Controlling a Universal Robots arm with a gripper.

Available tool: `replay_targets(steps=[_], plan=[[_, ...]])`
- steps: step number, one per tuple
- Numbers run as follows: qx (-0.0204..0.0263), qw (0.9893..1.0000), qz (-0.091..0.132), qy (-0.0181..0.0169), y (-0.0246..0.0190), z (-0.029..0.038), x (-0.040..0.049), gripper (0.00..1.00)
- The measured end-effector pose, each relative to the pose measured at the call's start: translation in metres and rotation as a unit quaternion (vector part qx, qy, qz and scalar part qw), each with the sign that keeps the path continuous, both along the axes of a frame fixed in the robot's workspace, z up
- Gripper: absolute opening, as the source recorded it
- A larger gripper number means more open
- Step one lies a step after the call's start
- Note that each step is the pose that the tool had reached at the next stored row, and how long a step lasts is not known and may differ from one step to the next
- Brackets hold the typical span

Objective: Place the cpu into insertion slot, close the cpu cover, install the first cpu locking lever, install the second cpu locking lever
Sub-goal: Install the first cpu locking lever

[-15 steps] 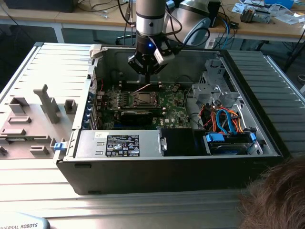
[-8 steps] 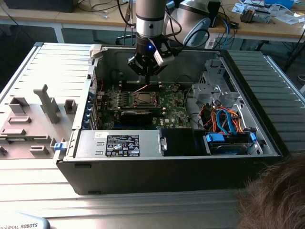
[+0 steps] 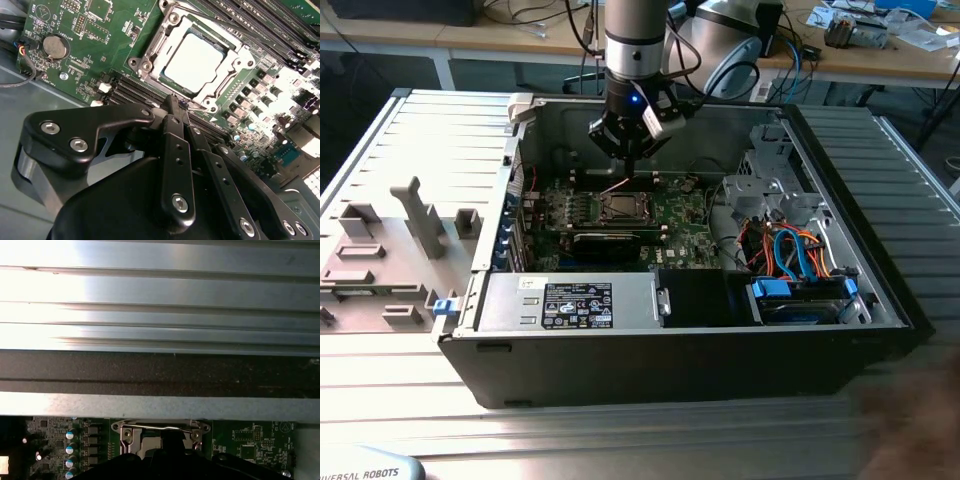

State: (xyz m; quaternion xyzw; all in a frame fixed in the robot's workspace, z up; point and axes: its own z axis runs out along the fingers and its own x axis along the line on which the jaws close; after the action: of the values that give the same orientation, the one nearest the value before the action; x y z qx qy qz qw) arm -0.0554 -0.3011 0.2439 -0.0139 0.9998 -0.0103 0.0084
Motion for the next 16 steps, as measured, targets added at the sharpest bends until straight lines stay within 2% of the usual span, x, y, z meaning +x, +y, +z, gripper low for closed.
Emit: replay_targets(steps=[9,11,16], plan=[[0.0001,1.0000,0.005,0.0000,0.0002,-0.0027,-0.0041,0.11],[0.0005,0.9999,0.016,0.0000,0.0009,-0.0043,-0.0051,0.11],[0.0013,0.9998,0.019,0.0000,0.0041,-0.0077,-0.0101,0.11]])
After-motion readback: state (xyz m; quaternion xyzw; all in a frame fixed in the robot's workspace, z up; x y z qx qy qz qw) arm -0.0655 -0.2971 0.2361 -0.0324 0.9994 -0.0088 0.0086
